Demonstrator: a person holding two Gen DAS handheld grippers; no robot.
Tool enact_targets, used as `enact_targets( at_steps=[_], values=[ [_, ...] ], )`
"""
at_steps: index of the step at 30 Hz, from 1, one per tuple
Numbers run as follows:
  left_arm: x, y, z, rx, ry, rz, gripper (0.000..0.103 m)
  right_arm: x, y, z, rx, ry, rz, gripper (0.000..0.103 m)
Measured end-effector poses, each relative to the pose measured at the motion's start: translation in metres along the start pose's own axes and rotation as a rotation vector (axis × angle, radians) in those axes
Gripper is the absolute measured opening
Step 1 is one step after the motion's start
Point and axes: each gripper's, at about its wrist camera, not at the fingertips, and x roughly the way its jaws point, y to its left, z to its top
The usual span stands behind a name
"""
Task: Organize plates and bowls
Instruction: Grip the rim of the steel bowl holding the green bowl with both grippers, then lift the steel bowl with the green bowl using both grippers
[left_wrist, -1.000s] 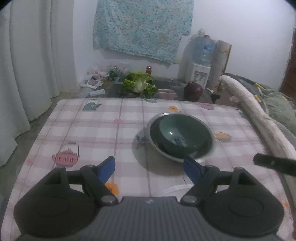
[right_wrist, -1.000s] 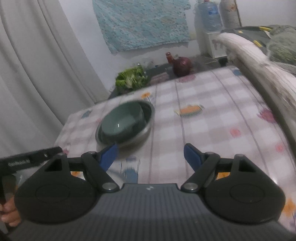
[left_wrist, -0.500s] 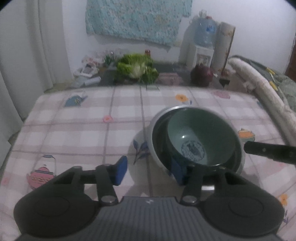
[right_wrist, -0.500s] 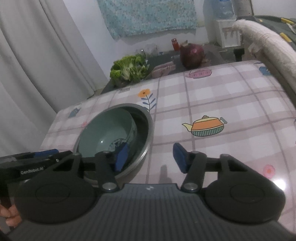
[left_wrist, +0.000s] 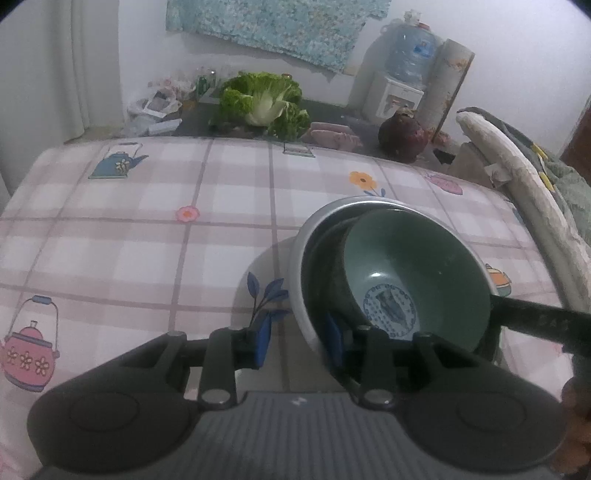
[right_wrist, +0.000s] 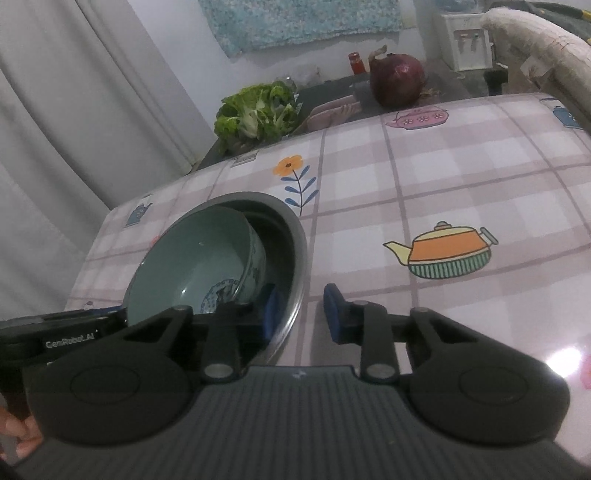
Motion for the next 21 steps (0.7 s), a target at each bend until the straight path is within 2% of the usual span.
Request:
enact_targets(
  at_steps=[5, 7, 12, 21],
  values=[
    [0.003, -0.002, 0.001, -0.012, -0.006, -0.030, 0.017, 0.005, -0.001, 0.000, 0.015, -0.008, 0.015, 0.019],
    [0.002, -0.005, 0.001, -0.013, -0.008, -0.011, 0.016, 0.005, 0.001, 0.000, 0.016, -0.007, 0.025, 0.012],
    [0.000, 0.000, 0.002, -0.065, 0.016, -0.041, 0.016, 0.001, 0.004, 0.001, 0.021, -0.009, 0.021, 0.012],
    [-0.024, -0.006, 0.003, -0.043, -0.028, -0.025, 0.016, -0.018, 0.014, 0.003, 0.003, -0.040, 0.026, 0.012]
  ],
)
